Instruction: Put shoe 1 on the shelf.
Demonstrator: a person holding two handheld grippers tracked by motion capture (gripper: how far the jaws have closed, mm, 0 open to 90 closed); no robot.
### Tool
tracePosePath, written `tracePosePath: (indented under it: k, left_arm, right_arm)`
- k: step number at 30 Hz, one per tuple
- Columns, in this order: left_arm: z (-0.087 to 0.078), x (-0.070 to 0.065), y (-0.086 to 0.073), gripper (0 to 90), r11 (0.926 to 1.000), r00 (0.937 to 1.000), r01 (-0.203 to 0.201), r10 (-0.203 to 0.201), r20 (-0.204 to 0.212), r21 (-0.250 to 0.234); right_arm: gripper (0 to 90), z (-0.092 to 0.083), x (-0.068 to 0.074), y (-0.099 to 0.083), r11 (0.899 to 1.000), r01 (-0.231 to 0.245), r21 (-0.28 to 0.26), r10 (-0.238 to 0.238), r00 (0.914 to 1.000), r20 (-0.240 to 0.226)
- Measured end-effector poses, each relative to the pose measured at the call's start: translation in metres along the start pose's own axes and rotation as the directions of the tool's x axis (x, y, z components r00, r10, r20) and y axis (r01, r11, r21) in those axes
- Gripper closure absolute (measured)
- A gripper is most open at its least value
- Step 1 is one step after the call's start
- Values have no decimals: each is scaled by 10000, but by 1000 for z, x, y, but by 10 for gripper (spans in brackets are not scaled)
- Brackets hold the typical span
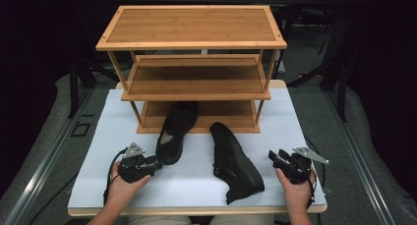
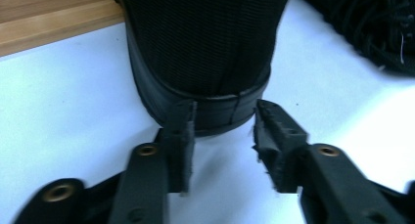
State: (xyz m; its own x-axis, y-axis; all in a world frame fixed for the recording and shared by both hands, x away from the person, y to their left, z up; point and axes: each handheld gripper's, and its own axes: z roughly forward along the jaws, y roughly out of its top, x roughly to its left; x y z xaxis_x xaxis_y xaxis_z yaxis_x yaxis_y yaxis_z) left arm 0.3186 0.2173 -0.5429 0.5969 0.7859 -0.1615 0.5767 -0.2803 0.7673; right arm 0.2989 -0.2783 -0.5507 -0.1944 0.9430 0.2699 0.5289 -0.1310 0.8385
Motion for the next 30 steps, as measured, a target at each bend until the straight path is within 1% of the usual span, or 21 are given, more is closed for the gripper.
tracePosePath:
  k: [2, 3, 5, 8, 9, 11, 13, 14, 15, 16, 17, 18, 19, 21, 22, 23, 24, 25, 27, 29, 30]
  left_arm:
    - [1, 0, 1, 663, 9995, 9996, 293, -292, 48, -148]
    - [1, 0, 2, 678, 9995, 9996, 297, -297, 39, -76]
    - [3, -2, 3, 692, 9993, 9993, 344, -342, 182, -118]
    - [7, -8, 6, 692, 9996, 9999, 98, -96, 86, -251]
    - [7, -10, 8, 691, 9995, 10000, 91, -90, 20, -296]
    - [5, -13, 10, 660, 9985, 9999, 144, -147, -55, -532]
    - [5, -15, 12, 609, 9974, 10000, 70, -73, -37, -714]
    - [6, -16, 14, 584, 9966, 9999, 44, -52, -88, -826]
    - [6, -17, 15, 574, 9963, 9998, -88, 75, -156, -854]
    - [7, -18, 16, 575, 9960, 9995, -169, 144, -293, -875]
    - [9, -18, 17, 566, 9946, 9982, -299, 245, -553, -992]
    - [10, -18, 18, 560, 9944, 9973, -224, 151, -714, -1030]
    - [12, -17, 20, 555, 9952, 9983, -41, -15, -574, -974]
    - [15, -17, 22, 539, 9937, 9986, -45, -15, -536, -1116]
    - [17, -18, 25, 538, 9935, 9980, -107, 36, -626, -1132]
    - [20, -18, 26, 545, 9933, 9966, -140, 46, -821, -1144]
    - [22, -18, 29, 552, 9941, 9966, -155, 67, -818, -1077]
    - [24, -19, 30, 554, 9929, 9963, -118, 15, -864, -1187]
    - [29, -18, 34, 557, 9933, 9955, -111, 2, -945, -1150]
    - [35, -17, 36, 554, 9921, 9948, -17, -111, -1016, -1253]
    - [35, -18, 39, 546, 9927, 9944, -86, -41, -1054, -1201]
  right_arm:
    - [535, 1, 0, 0, 10000, 9, 27, -9, 10000, 6]
    - [535, 1, 0, 0, 10000, -6, -10, 6, 10000, -4]
    - [534, 1, 0, 0, 10000, -1, -23, 1, 10000, -12]
    - [535, 1, 0, 0, 10000, -14, -20, 14, 10000, 7]
    - [535, 1, 0, -1, 9999, -29, -118, 28, 10000, -27]
    - [535, 1, 0, -1, 9999, -29, -128, 29, 10000, -32]
    - [534, 1, -1, 0, 9999, -37, -114, 36, 10000, -18]
    - [534, 1, -1, 0, 9999, -44, -111, 44, 10000, -24]
    - [535, 1, -1, 0, 9999, -59, -107, 58, 10000, -34]
    - [534, 1, -1, 0, 9999, -55, -107, 54, 10000, -32]
    - [535, 1, -1, 0, 9999, -40, -109, 40, 10000, -32]
    - [534, 1, -1, 0, 9999, -41, -111, 40, 10000, -33]
    - [535, 1, -1, 0, 9999, -39, -118, 39, 10000, -29]
    - [534, 1, -1, 0, 9999, -50, -119, 49, 10000, -27]
    - [535, 1, -1, 0, 9999, -52, -117, 52, 10000, -32]
    - [535, 1, -1, 0, 9999, -62, -113, 62, 10000, -31]
    - [535, 1, -1, 0, 9999, -52, -110, 52, 10000, -29]
    - [534, 2, -1, 0, 9999, -51, -132, 50, 10000, -10]
    - [535, 1, -1, 0, 9999, -50, -111, 49, 10000, -35]
    - [535, 1, -1, 0, 9999, -81, -127, 81, 10000, -39]
    - [535, 1, -1, 0, 9999, -84, -133, 84, 10000, -49]
